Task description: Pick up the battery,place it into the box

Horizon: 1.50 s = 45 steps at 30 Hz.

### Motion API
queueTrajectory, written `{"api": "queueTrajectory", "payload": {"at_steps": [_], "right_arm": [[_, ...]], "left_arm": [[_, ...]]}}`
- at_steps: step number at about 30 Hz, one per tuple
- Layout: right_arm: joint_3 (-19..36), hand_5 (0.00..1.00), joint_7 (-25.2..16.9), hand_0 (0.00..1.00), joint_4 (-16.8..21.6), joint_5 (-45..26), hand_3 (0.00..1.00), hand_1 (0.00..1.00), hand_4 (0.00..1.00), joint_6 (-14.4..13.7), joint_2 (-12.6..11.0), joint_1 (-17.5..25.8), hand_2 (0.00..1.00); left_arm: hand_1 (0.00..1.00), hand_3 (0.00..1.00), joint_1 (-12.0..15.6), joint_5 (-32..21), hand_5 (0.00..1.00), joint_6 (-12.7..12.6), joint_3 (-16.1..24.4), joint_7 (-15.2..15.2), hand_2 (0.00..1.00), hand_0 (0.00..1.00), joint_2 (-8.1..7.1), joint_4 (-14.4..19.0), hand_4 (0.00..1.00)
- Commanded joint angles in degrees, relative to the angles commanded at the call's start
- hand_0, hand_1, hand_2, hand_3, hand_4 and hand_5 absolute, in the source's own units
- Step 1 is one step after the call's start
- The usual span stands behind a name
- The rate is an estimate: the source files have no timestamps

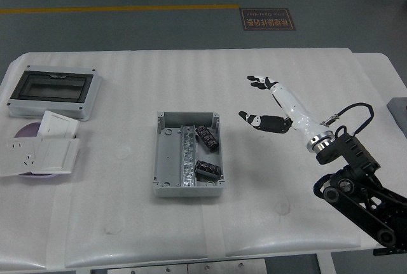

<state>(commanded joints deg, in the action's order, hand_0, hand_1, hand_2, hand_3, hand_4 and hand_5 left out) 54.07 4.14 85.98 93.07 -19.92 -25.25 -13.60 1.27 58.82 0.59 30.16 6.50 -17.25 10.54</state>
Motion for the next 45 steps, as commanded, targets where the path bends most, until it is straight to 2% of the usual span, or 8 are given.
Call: {"api": "queueTrajectory", "payload": {"at_steps": [4,5,7,16,23,27,41,45], "right_arm": [[6.67,0.284,-4.30,0.924,-1.26,-5.78,0.885,0.834,0.795,-0.96,0.04,4.10,0.837],[8.21,0.305,-5.50,0.868,-1.41,-7.24,0.847,0.792,0.807,-1.00,0.18,4.90,0.798],[11.61,0.305,-7.62,0.868,-1.44,-10.51,0.847,0.792,0.807,-1.08,0.63,5.91,0.798],[21.68,0.315,-14.02,0.825,0.24,-24.20,0.809,0.763,0.800,-1.43,2.15,6.23,0.775],[23.95,0.323,-16.23,0.800,0.56,-32.31,0.792,0.741,0.804,-1.54,2.19,6.46,0.756],[24.67,0.323,-16.97,0.800,0.61,-33.93,0.792,0.741,0.804,-2.12,2.08,6.79,0.756],[23.40,0.327,-17.20,0.774,0.18,-33.35,0.744,0.721,0.801,-3.33,1.85,6.16,0.738],[23.03,0.327,-15.65,0.774,0.28,-30.69,0.744,0.721,0.801,-5.58,1.98,5.87,0.738]], "left_arm": [[0.640,0.631,0.81,-0.86,0.061,-0.14,-3.52,0.47,0.590,0.626,-0.41,0.22,0.659],[0.639,0.633,0.99,-1.22,0.063,-0.12,-3.90,0.70,0.590,0.626,-0.46,0.25,0.657],[0.639,0.633,1.25,-2.33,0.063,0.01,-4.19,1.40,0.590,0.626,-0.39,0.31,0.657],[0.638,0.632,0.39,-5.38,0.072,1.10,-5.95,4.05,0.588,0.626,0.84,0.34,0.655],[0.638,0.633,-0.07,-4.71,0.082,1.68,-5.01,5.34,0.593,0.627,1.17,0.19,0.662],[0.638,0.633,-0.31,-5.25,0.082,1.68,-5.41,5.38,0.593,0.627,1.43,0.19,0.662],[0.642,0.636,-2.63,-7.31,0.094,1.15,-7.01,4.69,0.596,0.631,1.87,-0.08,0.662],[0.642,0.636,-2.75,-6.85,0.094,1.30,-6.39,4.93,0.596,0.631,1.85,-0.17,0.662]]}}
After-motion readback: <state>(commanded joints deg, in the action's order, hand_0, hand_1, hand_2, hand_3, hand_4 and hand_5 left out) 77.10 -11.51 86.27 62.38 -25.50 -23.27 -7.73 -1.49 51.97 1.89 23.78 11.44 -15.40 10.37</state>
